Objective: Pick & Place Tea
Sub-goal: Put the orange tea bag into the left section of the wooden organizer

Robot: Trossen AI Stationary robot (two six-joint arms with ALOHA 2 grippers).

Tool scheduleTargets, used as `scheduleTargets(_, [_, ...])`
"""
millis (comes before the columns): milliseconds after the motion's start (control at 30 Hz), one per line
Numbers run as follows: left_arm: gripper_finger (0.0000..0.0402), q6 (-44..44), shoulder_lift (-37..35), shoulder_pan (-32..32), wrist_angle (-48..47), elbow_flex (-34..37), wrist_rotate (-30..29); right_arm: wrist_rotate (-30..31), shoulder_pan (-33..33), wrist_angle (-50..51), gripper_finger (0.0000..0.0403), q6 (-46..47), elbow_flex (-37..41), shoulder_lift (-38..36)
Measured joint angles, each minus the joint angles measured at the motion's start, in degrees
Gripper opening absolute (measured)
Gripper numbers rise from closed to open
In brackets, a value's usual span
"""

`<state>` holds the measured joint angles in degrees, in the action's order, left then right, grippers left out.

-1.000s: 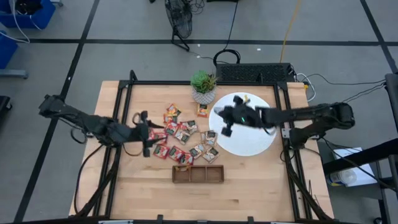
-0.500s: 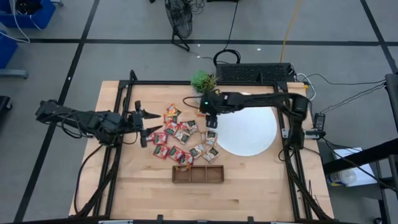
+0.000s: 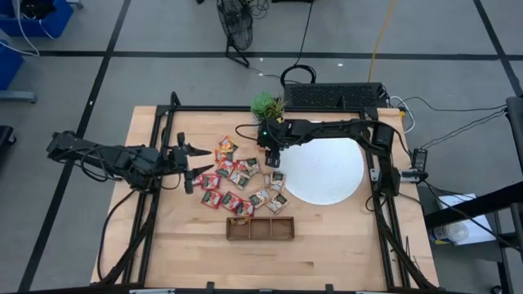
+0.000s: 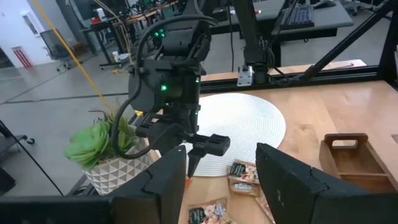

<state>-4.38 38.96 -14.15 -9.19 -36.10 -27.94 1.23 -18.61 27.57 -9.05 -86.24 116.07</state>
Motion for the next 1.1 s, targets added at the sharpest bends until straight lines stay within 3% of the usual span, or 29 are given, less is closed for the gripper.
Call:
scheduleTargets(233, [0.0196, 0.1, 0.0, 0.0, 0.0, 0.0, 0.0, -1.7, 1.2, -1.2, 0.0194, -0.5, -0.1, -1.9])
scheduleTargets(333, [0.0195, 0.1, 0.0, 0.0, 0.0, 0.0, 0.0, -1.6, 2.3, -8.2, 0.0175, -2.7, -0.3, -6.9])
scheduleTargets(433, [0.0196, 0.2, 0.0, 0.0, 0.0, 0.0, 0.0, -3.8, 2.6, -22.2, 0.0125, -3.4, 0.1, -11.4])
scheduleTargets(533, [0.0196, 0.2, 0.0, 0.0, 0.0, 0.0, 0.0, -13.2, 0.3, -30.5, 0.0031, -1.4, 0.3, -11.9])
scheduleTargets(567, [0.0196, 0.2, 0.0, 0.0, 0.0, 0.0, 0.0, -15.9, -0.7, -31.1, 0.0017, -0.6, 0.3, -11.6])
scheduleTargets(667, [0.0196, 0.2, 0.0, 0.0, 0.0, 0.0, 0.0, -16.7, -3.5, -28.0, 0.0003, 1.1, -1.1, -7.9])
scheduleTargets(900, [0.0196, 0.2, 0.0, 0.0, 0.0, 0.0, 0.0, -18.2, -6.9, -3.9, 0.0000, -3.1, -5.5, -0.1])
scheduleTargets(1100, [0.0196, 0.2, 0.0, 0.0, 0.0, 0.0, -0.1, -18.4, -8.2, 2.4, 0.0000, -6.2, -5.9, 1.5])
